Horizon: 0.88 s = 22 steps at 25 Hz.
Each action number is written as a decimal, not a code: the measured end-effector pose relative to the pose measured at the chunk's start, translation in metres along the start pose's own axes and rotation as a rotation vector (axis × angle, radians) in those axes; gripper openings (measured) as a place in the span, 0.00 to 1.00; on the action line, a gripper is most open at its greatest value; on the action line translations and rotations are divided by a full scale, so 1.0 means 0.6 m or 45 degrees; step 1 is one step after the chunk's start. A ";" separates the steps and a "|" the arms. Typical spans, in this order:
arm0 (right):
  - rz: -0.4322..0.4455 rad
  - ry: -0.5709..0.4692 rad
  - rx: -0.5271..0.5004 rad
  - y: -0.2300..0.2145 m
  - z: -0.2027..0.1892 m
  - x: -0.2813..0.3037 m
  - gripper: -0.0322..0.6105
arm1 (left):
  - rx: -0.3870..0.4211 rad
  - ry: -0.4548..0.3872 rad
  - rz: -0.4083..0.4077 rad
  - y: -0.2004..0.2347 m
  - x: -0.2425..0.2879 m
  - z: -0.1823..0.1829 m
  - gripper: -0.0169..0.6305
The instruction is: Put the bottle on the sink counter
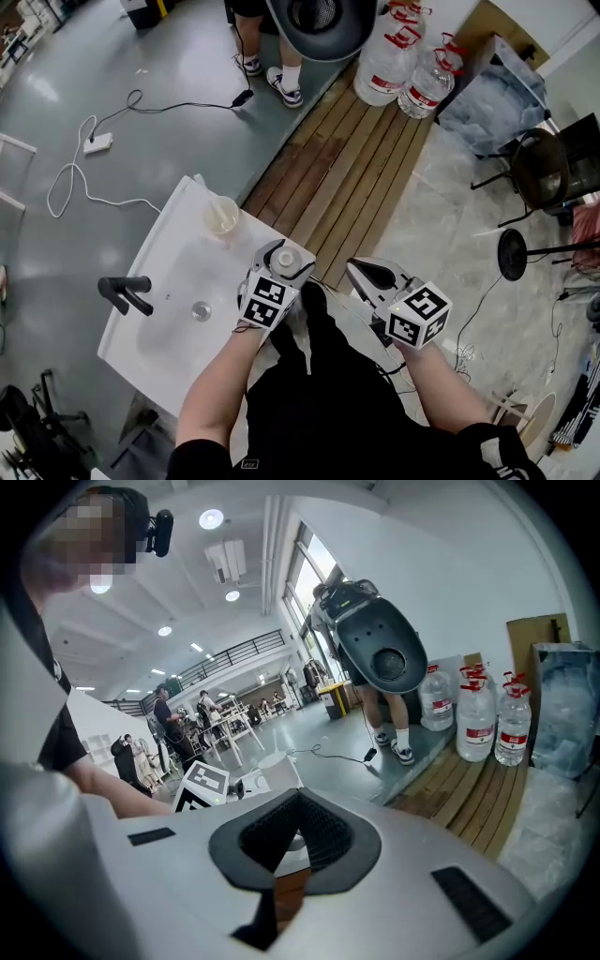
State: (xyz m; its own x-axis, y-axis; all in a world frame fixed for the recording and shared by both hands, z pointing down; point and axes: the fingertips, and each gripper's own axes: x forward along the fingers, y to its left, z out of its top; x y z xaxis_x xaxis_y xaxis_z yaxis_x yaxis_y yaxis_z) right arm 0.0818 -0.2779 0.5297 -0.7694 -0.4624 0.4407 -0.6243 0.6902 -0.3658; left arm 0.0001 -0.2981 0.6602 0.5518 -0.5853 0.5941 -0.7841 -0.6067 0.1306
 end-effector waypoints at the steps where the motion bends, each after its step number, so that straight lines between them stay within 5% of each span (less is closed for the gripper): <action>1: -0.001 0.001 0.001 -0.001 -0.001 -0.001 0.07 | 0.000 0.006 0.000 0.000 0.001 -0.002 0.55; 22: 0.015 0.007 0.022 -0.010 -0.005 0.000 0.07 | 0.063 0.048 0.010 -0.004 0.009 -0.013 0.55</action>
State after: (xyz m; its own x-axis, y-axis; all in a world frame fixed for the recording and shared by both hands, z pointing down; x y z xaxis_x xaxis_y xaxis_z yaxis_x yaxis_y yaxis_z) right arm 0.0860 -0.2806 0.5344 -0.7762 -0.4508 0.4408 -0.6172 0.6861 -0.3851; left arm 0.0028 -0.2958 0.6696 0.5340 -0.5699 0.6245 -0.7729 -0.6285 0.0873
